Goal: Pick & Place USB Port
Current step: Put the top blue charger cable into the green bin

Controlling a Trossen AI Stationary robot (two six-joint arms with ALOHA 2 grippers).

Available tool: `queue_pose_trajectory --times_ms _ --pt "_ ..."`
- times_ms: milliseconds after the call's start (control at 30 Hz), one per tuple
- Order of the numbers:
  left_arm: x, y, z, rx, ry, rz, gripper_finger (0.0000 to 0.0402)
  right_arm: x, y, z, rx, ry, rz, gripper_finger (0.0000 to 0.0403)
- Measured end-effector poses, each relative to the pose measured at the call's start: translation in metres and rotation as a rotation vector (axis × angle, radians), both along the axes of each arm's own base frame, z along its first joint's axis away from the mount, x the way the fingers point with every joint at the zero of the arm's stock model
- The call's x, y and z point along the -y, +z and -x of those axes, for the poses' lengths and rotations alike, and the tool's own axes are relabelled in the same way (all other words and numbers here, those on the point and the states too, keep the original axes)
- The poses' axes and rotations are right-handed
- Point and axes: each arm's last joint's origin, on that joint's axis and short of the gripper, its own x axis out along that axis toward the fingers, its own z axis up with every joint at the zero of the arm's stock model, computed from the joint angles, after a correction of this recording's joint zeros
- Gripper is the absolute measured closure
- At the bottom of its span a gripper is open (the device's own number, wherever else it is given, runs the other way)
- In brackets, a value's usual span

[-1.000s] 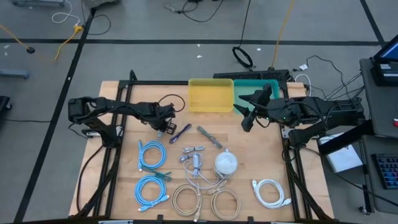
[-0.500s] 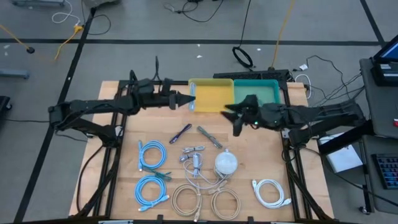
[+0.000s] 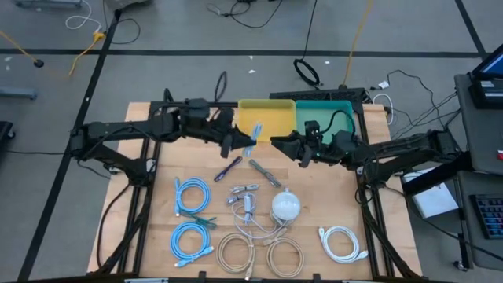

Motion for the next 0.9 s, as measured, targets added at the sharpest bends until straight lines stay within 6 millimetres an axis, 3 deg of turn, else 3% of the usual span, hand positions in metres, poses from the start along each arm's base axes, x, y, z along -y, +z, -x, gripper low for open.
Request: queue_pose_trajectory --times_ms 400,900 --pt "0.002 -0.017 -0.032 0.053 -0.048 0.072 0.0366 0.001 -0.001 0.0 -0.016 -0.017 0.03 0.0233" --pt "0.0 -0.015 -0.032 0.068 -0.035 0.079 0.0366 0.001 -0.003 -0.001 -0.039 -0.021 0.052 0.0234"
